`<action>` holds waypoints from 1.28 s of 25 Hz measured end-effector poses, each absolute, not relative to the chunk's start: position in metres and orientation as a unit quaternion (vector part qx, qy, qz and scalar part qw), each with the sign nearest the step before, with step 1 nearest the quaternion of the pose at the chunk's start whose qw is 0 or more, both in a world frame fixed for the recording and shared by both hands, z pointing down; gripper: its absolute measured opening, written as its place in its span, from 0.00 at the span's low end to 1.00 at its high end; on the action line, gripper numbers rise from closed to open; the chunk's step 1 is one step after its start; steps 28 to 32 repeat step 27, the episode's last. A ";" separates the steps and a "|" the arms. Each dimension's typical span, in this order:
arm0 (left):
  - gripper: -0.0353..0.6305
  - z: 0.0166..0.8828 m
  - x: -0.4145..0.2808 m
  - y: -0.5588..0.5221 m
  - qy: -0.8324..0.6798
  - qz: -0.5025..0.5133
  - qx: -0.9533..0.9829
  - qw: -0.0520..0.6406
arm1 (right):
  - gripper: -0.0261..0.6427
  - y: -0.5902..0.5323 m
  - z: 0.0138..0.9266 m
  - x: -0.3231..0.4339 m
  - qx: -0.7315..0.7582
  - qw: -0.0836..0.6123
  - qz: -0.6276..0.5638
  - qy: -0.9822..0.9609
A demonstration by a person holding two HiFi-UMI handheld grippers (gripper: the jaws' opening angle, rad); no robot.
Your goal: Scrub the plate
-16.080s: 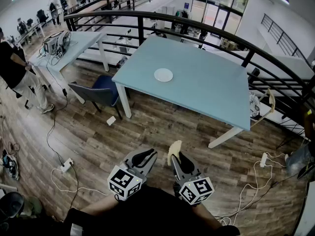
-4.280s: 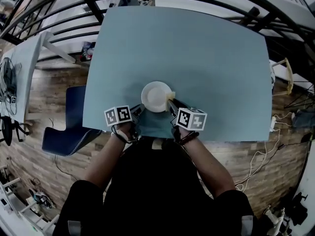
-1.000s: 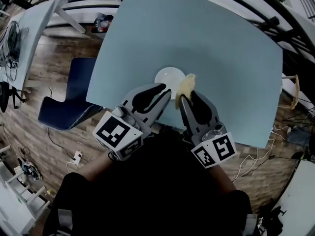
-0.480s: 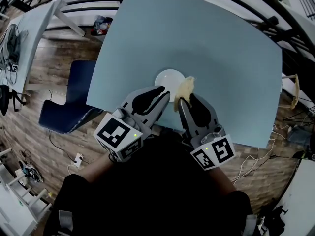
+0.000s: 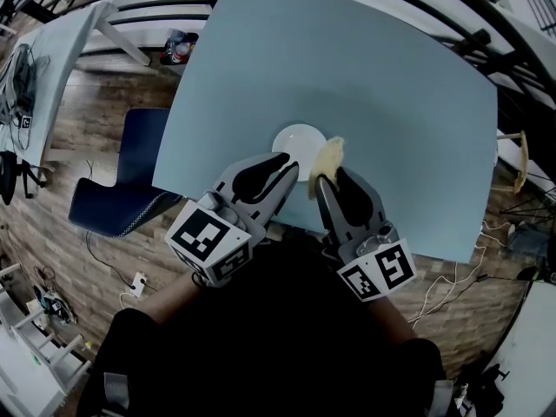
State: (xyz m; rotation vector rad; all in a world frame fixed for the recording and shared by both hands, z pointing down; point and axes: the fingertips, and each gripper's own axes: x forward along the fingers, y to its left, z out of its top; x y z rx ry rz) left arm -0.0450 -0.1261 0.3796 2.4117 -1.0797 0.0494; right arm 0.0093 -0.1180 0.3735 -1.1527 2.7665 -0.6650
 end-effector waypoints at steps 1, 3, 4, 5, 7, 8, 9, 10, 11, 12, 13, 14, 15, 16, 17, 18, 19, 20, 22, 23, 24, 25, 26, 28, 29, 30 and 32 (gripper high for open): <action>0.16 0.380 -0.045 -0.126 -0.396 0.018 0.884 0.248 | 0.19 -0.118 0.373 0.009 -0.375 0.035 -0.215 0.901; 0.16 0.380 -0.046 -0.125 -0.398 0.018 0.883 0.249 | 0.19 -0.117 0.373 0.009 -0.374 0.032 -0.212 0.902; 0.16 0.380 -0.046 -0.125 -0.398 0.018 0.883 0.249 | 0.19 -0.117 0.372 0.010 -0.374 0.032 -0.211 0.902; 0.16 0.380 -0.045 -0.125 -0.398 0.017 0.883 0.249 | 0.19 -0.116 0.372 0.010 -0.375 0.032 -0.211 0.902; 0.16 0.379 -0.045 -0.125 -0.399 0.018 0.883 0.247 | 0.19 -0.116 0.371 0.012 -0.374 0.032 -0.210 0.903; 0.16 0.378 -0.044 -0.125 -0.399 0.018 0.883 0.247 | 0.19 -0.115 0.371 0.012 -0.374 0.032 -0.210 0.903; 0.16 0.379 -0.043 -0.124 -0.399 0.017 0.883 0.248 | 0.19 -0.115 0.371 0.013 -0.374 0.032 -0.210 0.903; 0.16 0.379 -0.042 -0.123 -0.399 0.017 0.882 0.249 | 0.19 -0.115 0.371 0.014 -0.374 0.032 -0.210 0.903; 0.16 0.379 -0.042 -0.123 -0.399 0.017 0.882 0.250 | 0.19 -0.114 0.370 0.015 -0.375 0.032 -0.210 0.902; 0.16 0.378 -0.042 -0.122 -0.399 0.017 0.882 0.250 | 0.19 -0.114 0.370 0.016 -0.375 0.032 -0.211 0.902; 0.16 0.378 -0.042 -0.121 -0.400 0.018 0.882 0.250 | 0.19 -0.113 0.370 0.016 -0.376 0.033 -0.211 0.902; 0.16 0.378 -0.043 -0.120 -0.400 0.018 0.882 0.250 | 0.19 -0.112 0.370 0.017 -0.376 0.033 -0.211 0.902; 0.16 0.378 -0.043 -0.119 -0.401 0.018 0.882 0.249 | 0.19 -0.111 0.369 0.017 -0.377 0.033 -0.210 0.902; 0.16 0.377 -0.042 -0.119 -0.401 0.018 0.882 0.248 | 0.19 -0.110 0.369 0.018 -0.377 0.034 -0.210 0.902; 0.16 0.376 -0.042 -0.118 -0.401 0.018 0.882 0.246 | 0.19 -0.110 0.369 0.018 -0.377 0.034 -0.209 0.902; 0.16 0.376 -0.042 -0.118 -0.401 0.019 0.883 0.244 | 0.19 -0.110 0.368 0.018 -0.377 0.035 -0.209 0.901; 0.16 0.375 -0.041 -0.118 -0.401 0.019 0.883 0.244 | 0.19 -0.110 0.368 0.019 -0.378 0.035 -0.210 0.901; 0.16 0.375 -0.041 -0.118 -0.401 0.019 0.883 0.244 | 0.19 -0.110 0.368 0.020 -0.378 0.035 -0.210 0.901; 0.16 0.375 -0.040 -0.120 -0.402 0.019 0.883 0.243 | 0.19 -0.112 0.369 0.021 -0.379 0.034 -0.212 0.900; 0.16 0.375 -0.040 -0.120 -0.402 0.020 0.883 0.242 | 0.19 -0.112 0.369 0.021 -0.379 0.034 -0.212 0.900; 0.16 0.375 -0.040 -0.120 -0.403 0.020 0.883 0.242 | 0.19 -0.112 0.368 0.022 -0.380 0.034 -0.212 0.900; 0.16 0.374 -0.041 -0.120 -0.404 0.020 0.882 0.241 | 0.19 -0.111 0.368 0.022 -0.380 0.034 -0.211 0.900; 0.16 0.374 -0.040 -0.119 -0.404 0.020 0.882 0.241 | 0.19 -0.110 0.367 0.022 -0.380 0.034 -0.211 0.900; 0.16 0.373 -0.040 -0.119 -0.405 0.020 0.882 0.241 | 0.19 -0.109 0.367 0.022 -0.380 0.034 -0.211 0.900; 0.16 0.373 -0.040 -0.119 -0.405 0.020 0.882 0.241 | 0.19 -0.109 0.367 0.022 -0.380 0.034 -0.211 0.900; 0.16 0.373 -0.040 -0.119 -0.405 0.020 0.882 0.241 | 0.19 -0.109 0.367 0.022 -0.380 0.034 -0.211 0.900; 0.16 0.373 -0.040 -0.119 -0.405 0.020 0.882 0.241 | 0.19 -0.109 0.367 0.022 -0.380 0.034 -0.211 0.900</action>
